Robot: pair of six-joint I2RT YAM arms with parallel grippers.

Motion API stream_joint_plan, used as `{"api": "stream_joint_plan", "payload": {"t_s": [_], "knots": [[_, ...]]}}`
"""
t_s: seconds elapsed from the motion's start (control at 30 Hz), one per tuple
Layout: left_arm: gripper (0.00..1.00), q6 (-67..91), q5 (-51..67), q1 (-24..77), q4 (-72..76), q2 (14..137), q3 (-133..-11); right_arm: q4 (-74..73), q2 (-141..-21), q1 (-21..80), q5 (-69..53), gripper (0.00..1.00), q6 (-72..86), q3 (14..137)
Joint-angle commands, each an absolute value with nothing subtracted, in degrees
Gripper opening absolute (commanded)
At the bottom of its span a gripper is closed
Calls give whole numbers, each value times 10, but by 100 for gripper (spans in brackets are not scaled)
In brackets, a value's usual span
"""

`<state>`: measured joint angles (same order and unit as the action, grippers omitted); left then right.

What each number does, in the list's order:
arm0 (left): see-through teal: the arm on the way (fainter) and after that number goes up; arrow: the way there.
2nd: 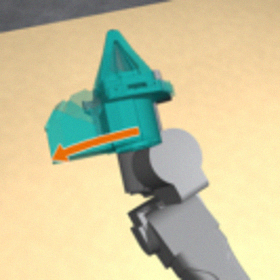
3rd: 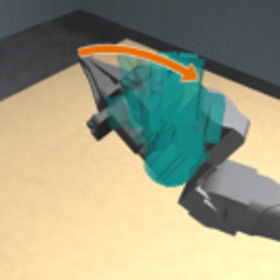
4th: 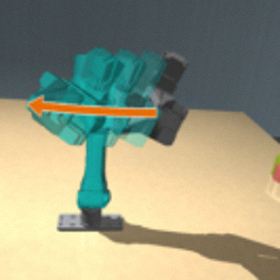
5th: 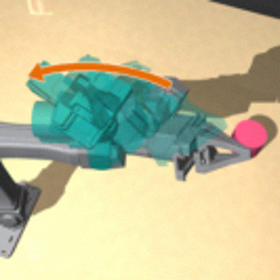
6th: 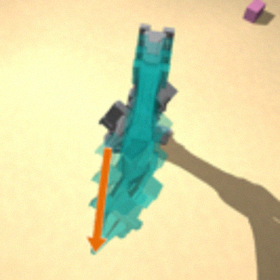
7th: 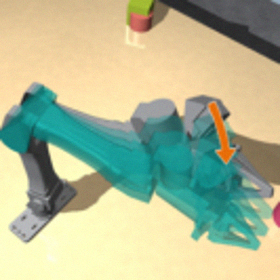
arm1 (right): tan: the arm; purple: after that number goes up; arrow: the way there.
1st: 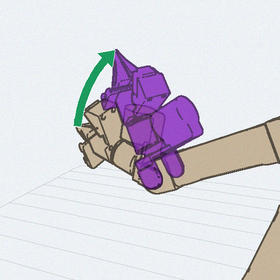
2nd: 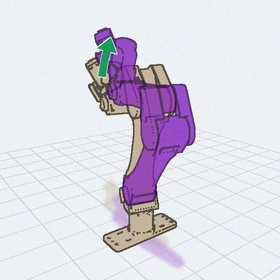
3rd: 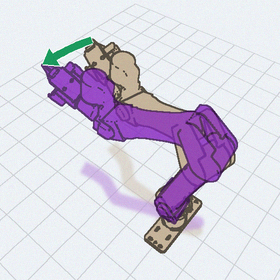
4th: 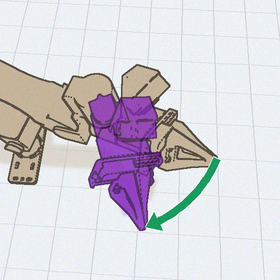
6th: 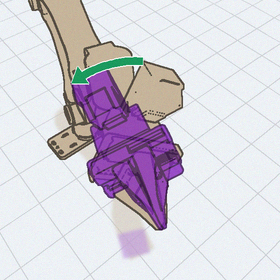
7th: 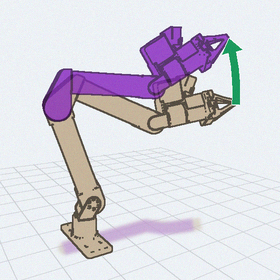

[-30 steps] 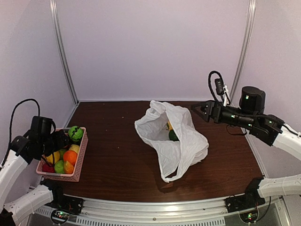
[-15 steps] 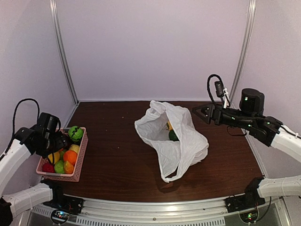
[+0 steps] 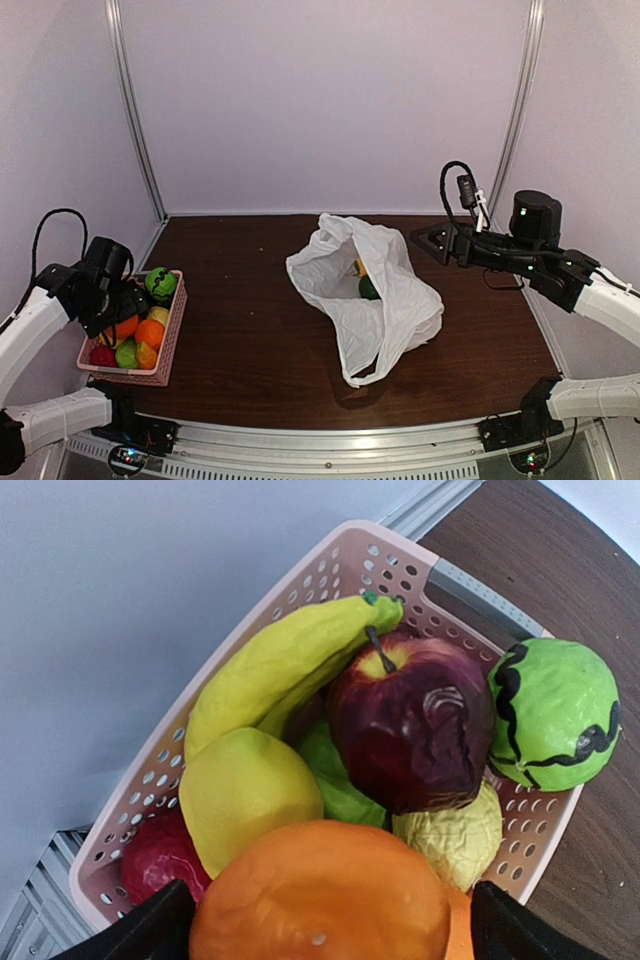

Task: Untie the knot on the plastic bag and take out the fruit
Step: Place the fake fruit in the bin, then adjust the bag opening on the takeout bag.

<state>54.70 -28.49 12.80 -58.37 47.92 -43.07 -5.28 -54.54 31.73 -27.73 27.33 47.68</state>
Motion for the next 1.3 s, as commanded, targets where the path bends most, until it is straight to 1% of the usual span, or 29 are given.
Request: {"api": "stream_joint_plan", "payload": {"t_s": [0.0,0.37,0.7,0.93,1.07,1.2,1.27], "knots": [[98,548,-290,123,-598,454,-451,-41,-546,311,-292,92,273,472],[98,537,-294,124,-632,437,-479,-30,-554,310,-301,92,281,468],[98,457,-272,123,-607,468,-525,-42,-549,310,-300,92,278,468],[98,322,-216,124,-536,487,-572,-57,-542,310,-306,92,264,475],[98,257,-175,124,-497,495,-600,-91,-527,310,-303,92,234,488],[96,208,-89,129,-447,512,-607,-131,-508,313,-305,92,207,501],[95,196,-57,151,-418,522,-607,-148,-502,320,-309,90,196,508]]}}
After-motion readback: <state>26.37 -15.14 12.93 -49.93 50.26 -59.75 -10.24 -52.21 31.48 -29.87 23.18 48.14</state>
